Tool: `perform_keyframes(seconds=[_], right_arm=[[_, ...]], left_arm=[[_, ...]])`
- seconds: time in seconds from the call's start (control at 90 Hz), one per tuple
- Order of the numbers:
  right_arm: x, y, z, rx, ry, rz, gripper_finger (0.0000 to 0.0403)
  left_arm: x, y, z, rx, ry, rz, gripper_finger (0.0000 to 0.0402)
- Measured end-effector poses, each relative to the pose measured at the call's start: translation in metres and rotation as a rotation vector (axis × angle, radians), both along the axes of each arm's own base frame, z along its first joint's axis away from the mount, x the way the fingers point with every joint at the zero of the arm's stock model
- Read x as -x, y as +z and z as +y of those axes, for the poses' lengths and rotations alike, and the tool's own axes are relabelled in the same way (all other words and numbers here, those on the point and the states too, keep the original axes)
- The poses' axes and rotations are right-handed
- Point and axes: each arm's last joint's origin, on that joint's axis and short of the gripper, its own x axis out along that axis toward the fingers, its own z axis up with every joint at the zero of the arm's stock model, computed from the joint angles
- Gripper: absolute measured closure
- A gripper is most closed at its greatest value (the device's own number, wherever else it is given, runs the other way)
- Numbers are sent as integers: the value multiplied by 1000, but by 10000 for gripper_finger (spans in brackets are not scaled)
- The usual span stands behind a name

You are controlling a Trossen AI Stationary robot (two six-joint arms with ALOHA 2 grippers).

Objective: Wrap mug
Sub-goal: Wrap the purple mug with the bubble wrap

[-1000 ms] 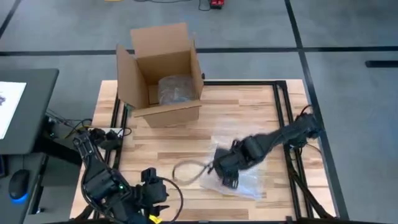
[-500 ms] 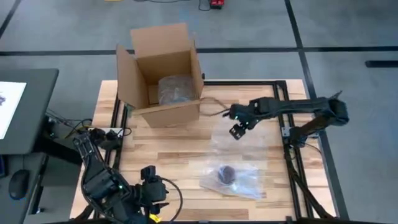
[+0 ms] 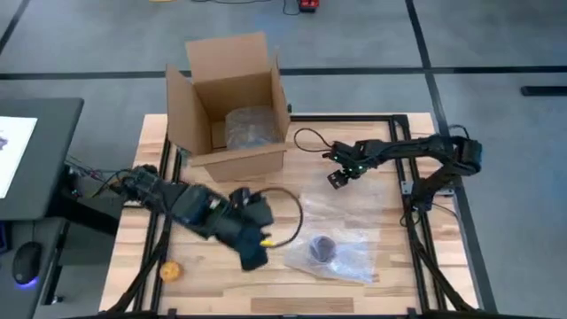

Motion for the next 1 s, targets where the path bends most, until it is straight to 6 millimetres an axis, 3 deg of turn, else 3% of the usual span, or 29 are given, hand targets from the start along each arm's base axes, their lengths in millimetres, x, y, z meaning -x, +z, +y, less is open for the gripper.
perform_keyframes(seconds=[0.1,0.189,0.322,0.489,0.7,1.0], right_arm=[[-3,-8,-4,-20,30,49,242],[-7,-8,-3,-25,78,57,301],[-8,8,-2,-21,102,55,389],[-9,57,5,16,94,-31,399],[-7,107,42,30,88,-199,402],[-14,120,125,-102,105,-333,403]], left_arm=[[-6,0,13,-7,17,5,263],[-8,0,18,-15,1,14,263],[-8,-1,23,-60,-42,47,263],[-7,-2,30,-162,-45,72,263],[-8,-2,34,-260,-116,86,263],[-10,0,42,-442,-115,88,263]])
